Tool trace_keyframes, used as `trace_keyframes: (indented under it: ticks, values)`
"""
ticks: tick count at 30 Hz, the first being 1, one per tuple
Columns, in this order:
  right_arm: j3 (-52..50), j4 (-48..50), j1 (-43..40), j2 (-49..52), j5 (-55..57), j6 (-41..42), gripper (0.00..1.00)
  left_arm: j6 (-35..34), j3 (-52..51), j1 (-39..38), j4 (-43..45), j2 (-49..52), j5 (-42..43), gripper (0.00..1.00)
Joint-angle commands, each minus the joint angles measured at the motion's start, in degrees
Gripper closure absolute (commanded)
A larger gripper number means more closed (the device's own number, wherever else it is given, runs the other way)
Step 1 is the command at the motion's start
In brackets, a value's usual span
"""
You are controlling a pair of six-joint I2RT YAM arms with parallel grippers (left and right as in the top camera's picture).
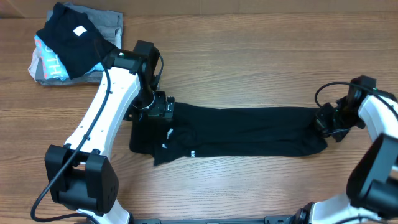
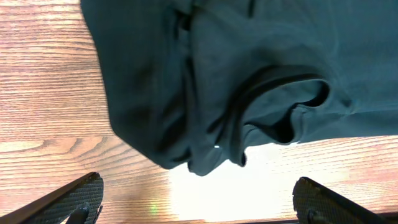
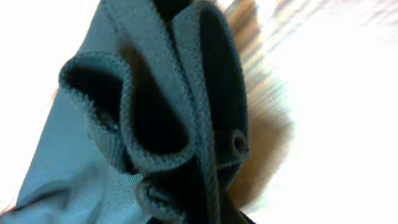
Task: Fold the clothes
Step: 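Fold the right end leftward over the strip with the right gripper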
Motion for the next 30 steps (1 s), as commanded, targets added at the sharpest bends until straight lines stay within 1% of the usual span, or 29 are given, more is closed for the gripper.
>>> trace_keyframes:
  ticks: [1,6,8,10,15,21,22,30]
  values:
    - [1.84,-0.68,2.49,-7.54,4.59,1.9,0.96,0.31,-0.2,0.0,0.35,0.44,-0.2,0.0]
    - [1.81,-2.84,9.16,-13.46,8.09,2.64,0.96,0.26,-0.2,0.0,0.52,0.44,-0.17,0.0]
    - [1.81,-3.32,13.31,-13.86,8.2,2.71,0.96,0.24,-0.2,0.0,0.72,0.44,-0.13,0.0]
    - [1.07,-3.3,18.4,-13.81,9.7,5.09,0.96,0.24,-0.2,0.0,0.72,0.44,0.11,0.0]
    - [-1.14,-2.58,26.71,-13.81,14.27,9.31,0.96,0.26,-0.2,0.0,0.59,0.44,0.24,0.0]
    - [-2.6,-1.09,32.74,-13.79,14.6,10.64,0.96,0.26,-0.2,0.0,0.59,0.44,0.26,0.0]
    - [-3.19,-0.76,33.92,-13.79,14.6,11.91,0.96,0.24,-0.2,0.0,0.55,0.44,0.28,0.0]
    - [-6.71,5.29,37.29,-13.79,14.58,17.86,0.96,0.26,-0.2,0.0,0.44,0.44,0.28,0.0]
